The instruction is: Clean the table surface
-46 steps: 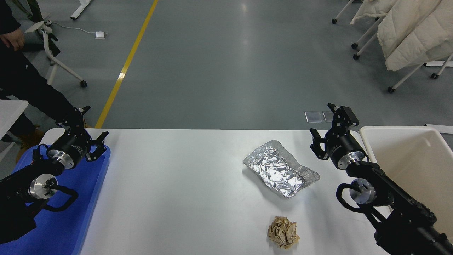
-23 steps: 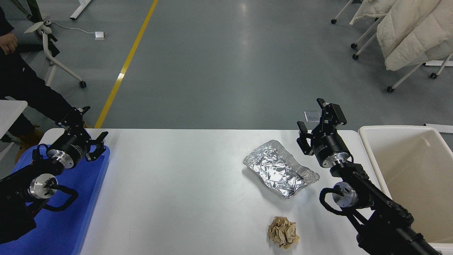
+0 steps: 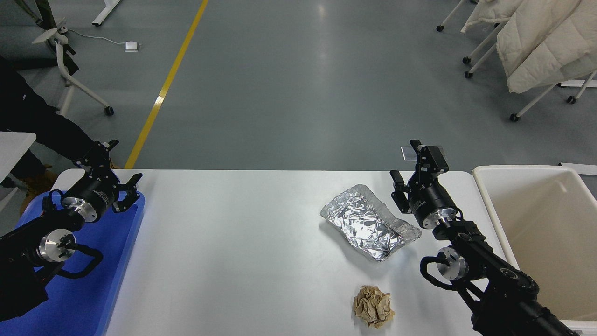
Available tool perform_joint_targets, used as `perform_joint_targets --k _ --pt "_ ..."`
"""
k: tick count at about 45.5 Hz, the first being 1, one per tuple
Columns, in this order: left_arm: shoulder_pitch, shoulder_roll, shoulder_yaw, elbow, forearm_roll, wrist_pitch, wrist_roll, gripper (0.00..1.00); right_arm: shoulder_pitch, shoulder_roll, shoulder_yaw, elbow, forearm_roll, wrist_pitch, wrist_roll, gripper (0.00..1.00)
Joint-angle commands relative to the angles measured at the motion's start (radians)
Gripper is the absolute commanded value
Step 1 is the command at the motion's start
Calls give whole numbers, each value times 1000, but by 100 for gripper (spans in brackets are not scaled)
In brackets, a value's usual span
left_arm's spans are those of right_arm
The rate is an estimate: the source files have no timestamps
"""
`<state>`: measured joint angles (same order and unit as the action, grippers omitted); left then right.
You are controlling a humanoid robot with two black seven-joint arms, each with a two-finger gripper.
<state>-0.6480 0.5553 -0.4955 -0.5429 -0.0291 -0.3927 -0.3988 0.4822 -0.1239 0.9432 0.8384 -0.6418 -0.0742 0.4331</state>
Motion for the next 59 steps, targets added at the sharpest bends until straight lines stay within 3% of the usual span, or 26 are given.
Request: perform_joint_targets --k 1,14,24,30,42,59 --pt "1 0 0 0 0 0 0 100 10 1 -3 -16 -4 -3 1 100" --pt "1 0 0 0 0 0 0 100 15 1 -1 -16 20 -24 -10 100" --pt "-1 0 0 0 0 0 0 100 15 -29 -9 2 307 -21 -11 100" --pt "-1 0 0 0 0 0 0 100 16 -78 -11 22 327 -18 -8 100" --pt "-1 0 0 1 0 0 0 100 56 -197 -90 45 280 -52 -2 100" --pt "-1 0 0 0 0 0 0 100 190 -511 -605 191 -4 -75 -8 100"
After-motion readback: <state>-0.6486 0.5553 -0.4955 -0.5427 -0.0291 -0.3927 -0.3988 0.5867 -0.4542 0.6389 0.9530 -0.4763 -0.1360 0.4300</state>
